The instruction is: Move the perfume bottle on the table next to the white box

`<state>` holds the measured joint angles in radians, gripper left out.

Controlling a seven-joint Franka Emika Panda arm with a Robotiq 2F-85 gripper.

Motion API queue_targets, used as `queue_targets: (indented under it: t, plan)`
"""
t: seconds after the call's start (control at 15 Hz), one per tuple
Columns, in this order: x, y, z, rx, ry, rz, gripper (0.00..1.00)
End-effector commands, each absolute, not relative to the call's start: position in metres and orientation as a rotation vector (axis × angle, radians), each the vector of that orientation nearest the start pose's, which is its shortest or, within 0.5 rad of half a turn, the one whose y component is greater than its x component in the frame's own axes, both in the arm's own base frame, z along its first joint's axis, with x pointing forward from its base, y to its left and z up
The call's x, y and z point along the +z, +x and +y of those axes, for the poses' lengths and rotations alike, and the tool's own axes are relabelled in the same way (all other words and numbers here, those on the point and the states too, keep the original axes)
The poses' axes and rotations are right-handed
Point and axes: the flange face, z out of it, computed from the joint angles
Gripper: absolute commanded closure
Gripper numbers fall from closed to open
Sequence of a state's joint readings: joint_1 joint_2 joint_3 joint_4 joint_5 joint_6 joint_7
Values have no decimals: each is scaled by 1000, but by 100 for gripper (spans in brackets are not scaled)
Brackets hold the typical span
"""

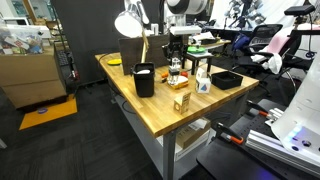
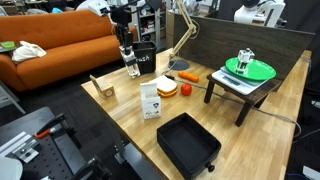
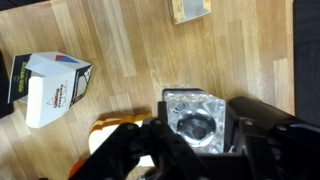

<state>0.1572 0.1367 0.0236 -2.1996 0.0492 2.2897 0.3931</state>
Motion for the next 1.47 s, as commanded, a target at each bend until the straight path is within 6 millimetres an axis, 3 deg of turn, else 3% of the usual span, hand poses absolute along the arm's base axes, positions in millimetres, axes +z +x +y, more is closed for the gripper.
queue_targets:
  t: [0.0, 0.87, 1.4]
  plan:
    - [326, 517, 83, 27, -3081, 492, 73]
    - [301, 458, 38, 143, -3061, 799, 73]
    - [298, 432, 37, 180, -2871, 976, 73]
